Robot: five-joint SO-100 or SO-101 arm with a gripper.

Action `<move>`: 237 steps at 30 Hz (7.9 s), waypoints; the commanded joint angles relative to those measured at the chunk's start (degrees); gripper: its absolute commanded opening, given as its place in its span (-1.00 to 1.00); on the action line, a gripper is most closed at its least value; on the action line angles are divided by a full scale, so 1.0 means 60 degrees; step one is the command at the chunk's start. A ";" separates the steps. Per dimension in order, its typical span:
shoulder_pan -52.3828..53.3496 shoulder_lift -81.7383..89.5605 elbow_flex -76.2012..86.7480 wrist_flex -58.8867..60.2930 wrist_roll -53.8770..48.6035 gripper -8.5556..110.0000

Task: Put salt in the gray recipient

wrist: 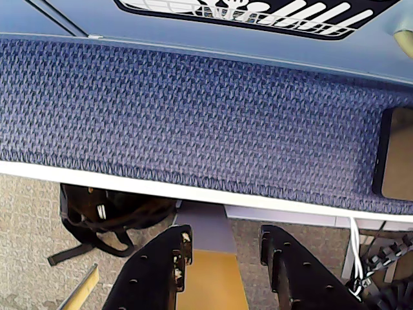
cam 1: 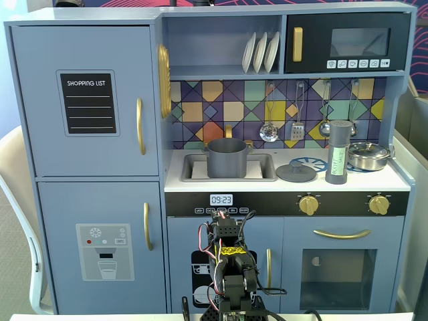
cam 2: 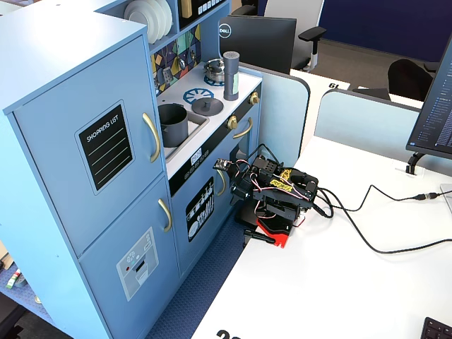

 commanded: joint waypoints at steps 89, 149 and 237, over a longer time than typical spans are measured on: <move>0.8525 -1.2598 -1.2510 -1.3008 0.0396 -0.09; 0.5933 -1.3301 -1.8999 -0.8379 0.2959 -0.86; -0.0293 -1.2290 -1.6758 -0.7222 2.4258 -0.86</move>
